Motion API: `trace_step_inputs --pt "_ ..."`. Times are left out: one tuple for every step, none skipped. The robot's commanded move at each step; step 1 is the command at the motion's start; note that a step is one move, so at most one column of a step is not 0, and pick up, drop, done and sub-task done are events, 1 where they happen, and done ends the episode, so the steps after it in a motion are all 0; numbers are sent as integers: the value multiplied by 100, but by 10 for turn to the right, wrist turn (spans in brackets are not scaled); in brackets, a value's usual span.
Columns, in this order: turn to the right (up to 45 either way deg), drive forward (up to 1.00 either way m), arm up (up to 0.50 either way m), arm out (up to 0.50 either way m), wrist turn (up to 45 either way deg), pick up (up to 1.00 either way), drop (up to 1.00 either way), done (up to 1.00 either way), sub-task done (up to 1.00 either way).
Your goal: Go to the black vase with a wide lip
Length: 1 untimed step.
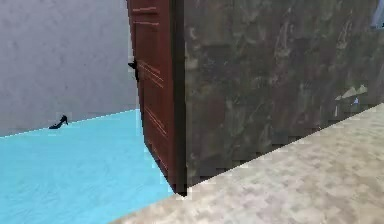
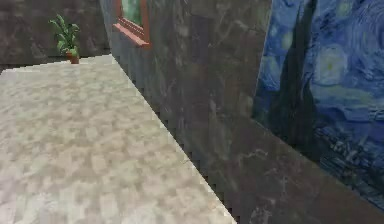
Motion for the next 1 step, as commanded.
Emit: trace_step_inputs --pt "-450 0 0 0 0 0 0 0 0"
